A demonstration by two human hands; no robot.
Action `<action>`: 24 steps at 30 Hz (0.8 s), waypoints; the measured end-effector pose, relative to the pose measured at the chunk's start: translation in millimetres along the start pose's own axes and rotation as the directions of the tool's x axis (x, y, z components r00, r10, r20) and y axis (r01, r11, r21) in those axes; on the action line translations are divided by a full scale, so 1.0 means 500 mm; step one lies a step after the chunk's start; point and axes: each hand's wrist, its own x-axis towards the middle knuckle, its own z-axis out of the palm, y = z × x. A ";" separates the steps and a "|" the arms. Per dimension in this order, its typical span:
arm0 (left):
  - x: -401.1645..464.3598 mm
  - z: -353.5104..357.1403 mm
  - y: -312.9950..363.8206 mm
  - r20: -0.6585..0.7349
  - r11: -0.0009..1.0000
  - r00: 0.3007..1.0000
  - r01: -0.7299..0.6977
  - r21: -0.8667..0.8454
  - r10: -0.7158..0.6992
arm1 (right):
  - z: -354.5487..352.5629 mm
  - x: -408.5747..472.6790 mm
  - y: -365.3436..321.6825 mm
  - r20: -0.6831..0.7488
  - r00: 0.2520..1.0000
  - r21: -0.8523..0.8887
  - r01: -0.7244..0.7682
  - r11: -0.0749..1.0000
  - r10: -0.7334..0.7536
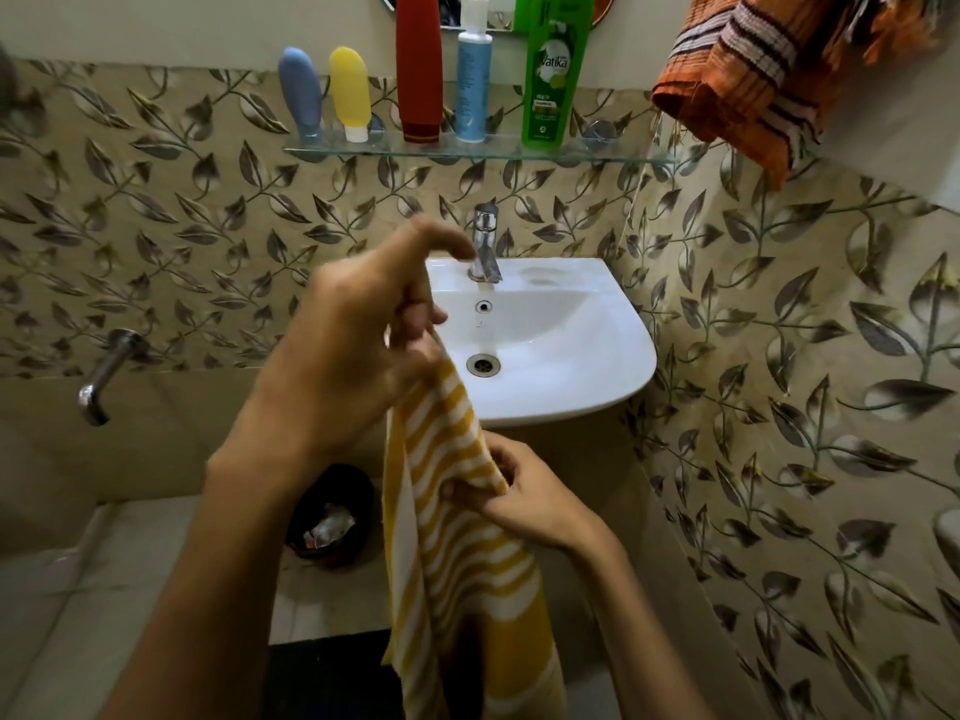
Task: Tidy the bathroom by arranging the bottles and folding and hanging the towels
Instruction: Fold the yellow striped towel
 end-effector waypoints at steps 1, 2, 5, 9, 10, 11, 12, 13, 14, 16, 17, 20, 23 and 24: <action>0.005 -0.009 0.000 -0.041 1.000 0.999 -0.016 0.008 0.016 | -0.002 -0.004 0.005 0.021 1.000 -0.020 -0.018 1.000 0.018; 0.008 -0.018 0.001 -0.080 1.000 0.996 -0.029 0.010 0.029 | -0.004 -0.009 0.007 0.040 0.999 -0.037 -0.027 0.999 0.029; 0.013 -0.035 0.006 -0.138 0.999 0.990 -0.039 -0.002 0.039 | -0.007 -0.020 0.001 0.084 0.996 -0.030 -0.032 0.999 0.035; 0.004 -0.025 0.018 -0.082 0.989 0.996 -0.044 -0.141 0.033 | -0.004 -0.028 -0.046 0.086 0.995 0.173 0.027 0.985 -0.042; 0.001 -0.019 0.022 -0.057 0.983 0.997 -0.053 -0.178 0.043 | -0.002 -0.031 -0.062 0.069 0.995 0.243 0.056 0.969 -0.075; -0.003 -0.014 0.025 -0.036 0.976 0.998 -0.062 -0.207 0.056 | 0.001 -0.035 -0.077 0.038 0.993 0.293 0.093 0.952 -0.108; -0.005 -0.010 0.027 -0.021 0.972 0.998 -0.070 -0.225 0.067 | 0.004 -0.038 -0.091 -0.013 0.990 0.308 0.139 0.941 -0.141; -0.007 -0.008 0.028 -0.014 0.970 0.997 -0.075 -0.231 0.074 | 0.009 -0.040 -0.102 -0.084 0.982 0.297 0.189 0.936 -0.171; -0.007 -0.008 0.028 -0.014 0.971 0.997 -0.079 -0.227 0.078 | 0.013 -0.041 -0.111 -0.160 0.968 0.266 0.231 0.936 -0.193; -0.007 -0.012 0.026 -0.020 0.976 0.997 -0.079 -0.201 0.077 | 0.022 -0.042 -0.123 -0.269 0.940 0.166 0.261 0.951 -0.211; -0.006 -0.014 0.025 -0.021 0.980 0.997 -0.078 -0.182 0.075 | 0.025 -0.043 -0.125 -0.281 0.933 0.096 0.259 0.961 -0.223; -0.005 -0.016 0.026 -0.025 0.990 0.997 -0.077 -0.115 0.075 | 0.033 -0.045 -0.125 -0.242 0.941 -0.031 0.237 0.971 -0.238; -0.010 -0.020 0.022 -0.053 0.992 0.998 -0.052 -0.111 0.046 | 0.037 -0.045 -0.119 -0.233 0.955 -0.093 0.167 0.982 -0.184; -0.013 -0.023 0.021 -0.065 0.992 0.997 -0.039 -0.119 0.031 | 0.038 -0.045 -0.116 -0.241 0.956 -0.111 0.145 0.983 -0.168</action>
